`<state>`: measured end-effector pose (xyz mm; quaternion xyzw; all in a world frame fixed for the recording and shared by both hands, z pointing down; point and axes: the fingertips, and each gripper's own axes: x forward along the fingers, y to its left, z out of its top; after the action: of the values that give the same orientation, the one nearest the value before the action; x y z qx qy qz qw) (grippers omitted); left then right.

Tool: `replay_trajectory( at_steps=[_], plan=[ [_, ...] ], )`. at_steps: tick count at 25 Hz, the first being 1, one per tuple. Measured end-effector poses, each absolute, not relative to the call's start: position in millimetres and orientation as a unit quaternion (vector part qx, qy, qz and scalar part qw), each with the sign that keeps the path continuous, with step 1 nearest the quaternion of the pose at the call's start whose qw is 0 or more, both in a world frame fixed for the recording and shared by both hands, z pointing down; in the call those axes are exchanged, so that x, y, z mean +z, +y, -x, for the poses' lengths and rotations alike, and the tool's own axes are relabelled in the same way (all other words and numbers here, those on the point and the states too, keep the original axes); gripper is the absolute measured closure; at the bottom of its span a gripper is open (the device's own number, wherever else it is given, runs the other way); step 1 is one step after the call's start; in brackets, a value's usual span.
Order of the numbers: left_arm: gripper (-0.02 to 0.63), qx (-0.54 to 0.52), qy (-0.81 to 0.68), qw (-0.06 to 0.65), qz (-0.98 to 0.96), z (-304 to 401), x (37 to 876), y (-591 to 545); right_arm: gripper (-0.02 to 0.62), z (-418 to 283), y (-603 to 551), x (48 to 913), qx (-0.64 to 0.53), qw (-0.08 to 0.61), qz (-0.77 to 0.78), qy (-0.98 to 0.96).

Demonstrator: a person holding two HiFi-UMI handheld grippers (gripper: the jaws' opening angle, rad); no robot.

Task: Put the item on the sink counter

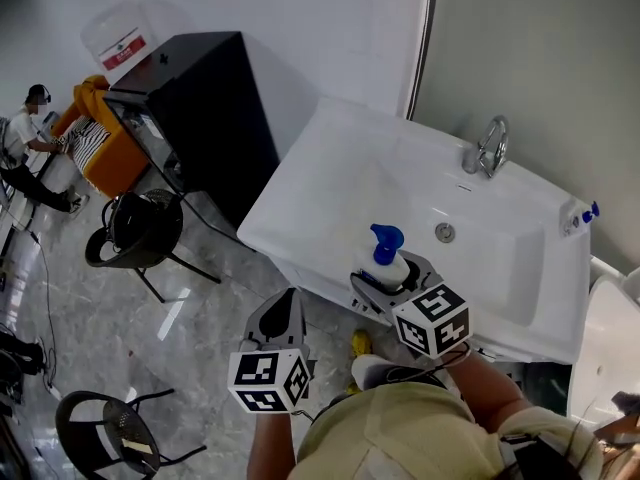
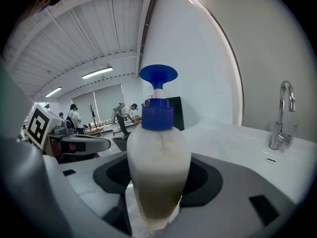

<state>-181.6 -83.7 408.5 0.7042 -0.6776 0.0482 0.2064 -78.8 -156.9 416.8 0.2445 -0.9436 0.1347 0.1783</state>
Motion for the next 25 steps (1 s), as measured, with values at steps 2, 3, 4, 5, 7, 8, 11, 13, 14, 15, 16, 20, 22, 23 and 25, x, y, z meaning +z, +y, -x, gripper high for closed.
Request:
replay_trajectory(
  at_steps=[2,3,4,5,7,8,11,13,14,15,16,20,22,23,25],
  plan=[
    [0.571,0.048,-0.683,0.207,-0.699,188.6,407.8,-93.7,0.316,84.0,-167.4,415.4,0.133,0.177,-0.24,-0.945],
    [0.571,0.048,-0.685,0.207,-0.697,191.6,407.9,-98.6,0.316,86.1,-172.1,415.5,0.134,0.178,-0.238,-0.946],
    [0.571,0.048,-0.687,0.208,-0.695,193.8,408.2,-103.6,0.316,87.6,-176.5,415.9,0.135,0.178,-0.235,-0.946],
    [0.571,0.049,-0.688,0.209,-0.693,195.3,408.4,-108.8,0.316,88.5,-180.9,416.4,0.136,0.179,-0.233,-0.946],
    [0.571,0.051,-0.69,0.209,-0.691,196.1,408.3,-119.5,0.316,89.6,-190.1,416.9,0.139,0.178,-0.23,-0.947],
    [0.571,0.052,-0.69,0.209,-0.691,195.8,407.9,-124.9,0.316,89.9,-195.1,416.6,0.14,0.177,-0.228,-0.947],
    [0.571,0.055,-0.689,0.207,-0.693,195.1,406.8,-140.1,0.316,91.8,-211.2,414.9,0.139,0.173,-0.228,-0.948],
    [0.571,0.057,-0.688,0.207,-0.693,195.3,407.3,-149.0,0.316,93.3,-220.4,415.1,0.14,0.172,-0.227,-0.948],
    [0.571,0.057,-0.689,0.208,-0.692,195.2,408.0,-153.1,0.316,94.0,-224.1,415.8,0.141,0.172,-0.226,-0.948],
    [0.571,0.058,-0.689,0.208,-0.692,195.3,408.7,-157.2,0.316,94.8,-227.5,416.8,0.141,0.173,-0.225,-0.949],
    [0.571,0.058,-0.689,0.208,-0.692,195.5,409.4,-161.4,0.316,96.1,-230.7,418.0,0.142,0.173,-0.222,-0.949],
    [0.571,0.061,-0.689,0.21,-0.691,196.5,413.8,-179.7,0.316,102.4,-244.2,423.1,0.143,0.172,-0.216,-0.951],
    [0.571,0.064,-0.69,0.212,-0.689,196.7,416.8,-187.9,0.316,104.3,-250.9,425.6,0.146,0.17,-0.214,-0.951],
    [0.571,0.065,-0.69,0.212,-0.689,197.0,417.9,-191.8,0.316,105.4,-254.3,426.3,0.147,0.17,-0.213,-0.951],
    [0.571,0.064,-0.688,0.215,-0.69,197.7,419.4,-198.4,0.316,108.2,-260.8,426.8,0.144,0.169,-0.212,-0.952]
  ],
)
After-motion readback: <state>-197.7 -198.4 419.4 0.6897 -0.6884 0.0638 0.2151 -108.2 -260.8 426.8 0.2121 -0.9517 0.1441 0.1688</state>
